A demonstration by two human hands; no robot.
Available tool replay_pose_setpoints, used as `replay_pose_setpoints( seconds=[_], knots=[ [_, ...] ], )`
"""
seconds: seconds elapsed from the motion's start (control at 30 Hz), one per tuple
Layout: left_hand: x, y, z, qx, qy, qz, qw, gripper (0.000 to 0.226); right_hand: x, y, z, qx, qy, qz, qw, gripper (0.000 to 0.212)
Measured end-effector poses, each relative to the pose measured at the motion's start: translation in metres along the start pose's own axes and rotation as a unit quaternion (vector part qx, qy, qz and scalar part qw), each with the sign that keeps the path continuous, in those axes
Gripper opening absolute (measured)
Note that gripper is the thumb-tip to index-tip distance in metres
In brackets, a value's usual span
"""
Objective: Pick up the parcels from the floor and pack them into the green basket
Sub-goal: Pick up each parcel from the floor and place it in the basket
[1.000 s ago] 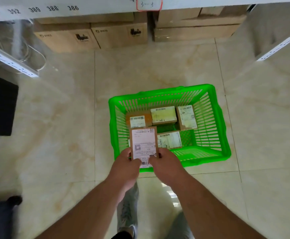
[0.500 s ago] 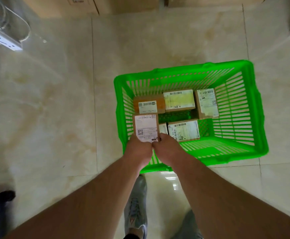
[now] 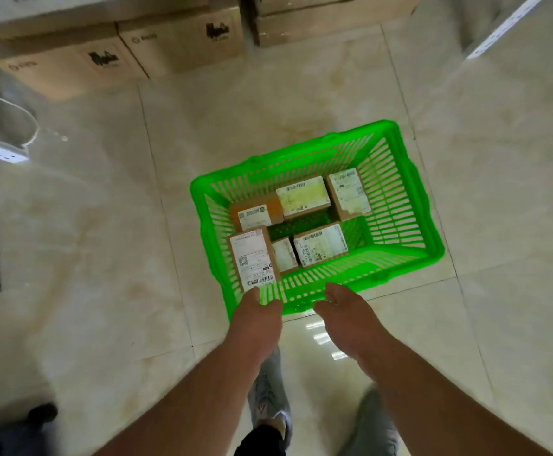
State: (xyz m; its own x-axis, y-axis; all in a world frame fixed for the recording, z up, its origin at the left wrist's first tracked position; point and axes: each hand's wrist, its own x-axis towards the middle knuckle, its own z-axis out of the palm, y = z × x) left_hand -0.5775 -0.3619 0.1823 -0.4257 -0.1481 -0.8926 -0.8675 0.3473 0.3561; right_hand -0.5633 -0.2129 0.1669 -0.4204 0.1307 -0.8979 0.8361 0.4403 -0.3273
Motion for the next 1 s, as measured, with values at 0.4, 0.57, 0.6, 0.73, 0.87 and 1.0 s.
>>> replay_pose_setpoints(
  seconds=[0.4, 0.57, 0.6, 0.73, 0.87, 1.0],
  knots=[
    [-0.07, -0.006, 0.109, 0.251, -0.05, 0.075, 0.964, 0.049, -0.07, 0.149, -0.036, 0.188, 0.019, 0.023, 0.982, 0.064],
    [-0.12, -0.038, 0.225, 0.307, -0.088, 0.103, 0.942, 0.056, -0.105, 0.274, -0.075, 0.266, 0.066, 0.078, 0.959, 0.064],
    [-0.131, -0.045, 0.251, 0.32, -0.101, 0.11, 0.936, 0.056, -0.115, 0.302, -0.085, 0.284, 0.078, 0.093, 0.951, 0.063],
    [-0.185, -0.074, 0.349, 0.361, -0.149, 0.141, 0.91, 0.06, -0.155, 0.414, -0.128, 0.329, 0.142, 0.147, 0.922, 0.047],
    [-0.248, -0.1, 0.431, 0.426, -0.192, 0.172, 0.867, 0.061, -0.197, 0.513, -0.156, 0.411, 0.198, 0.174, 0.873, 0.009],
    [-0.296, -0.132, 0.49, 0.479, -0.206, 0.182, 0.833, 0.056, -0.235, 0.592, -0.162, 0.466, 0.236, 0.195, 0.83, 0.007]
  ],
)
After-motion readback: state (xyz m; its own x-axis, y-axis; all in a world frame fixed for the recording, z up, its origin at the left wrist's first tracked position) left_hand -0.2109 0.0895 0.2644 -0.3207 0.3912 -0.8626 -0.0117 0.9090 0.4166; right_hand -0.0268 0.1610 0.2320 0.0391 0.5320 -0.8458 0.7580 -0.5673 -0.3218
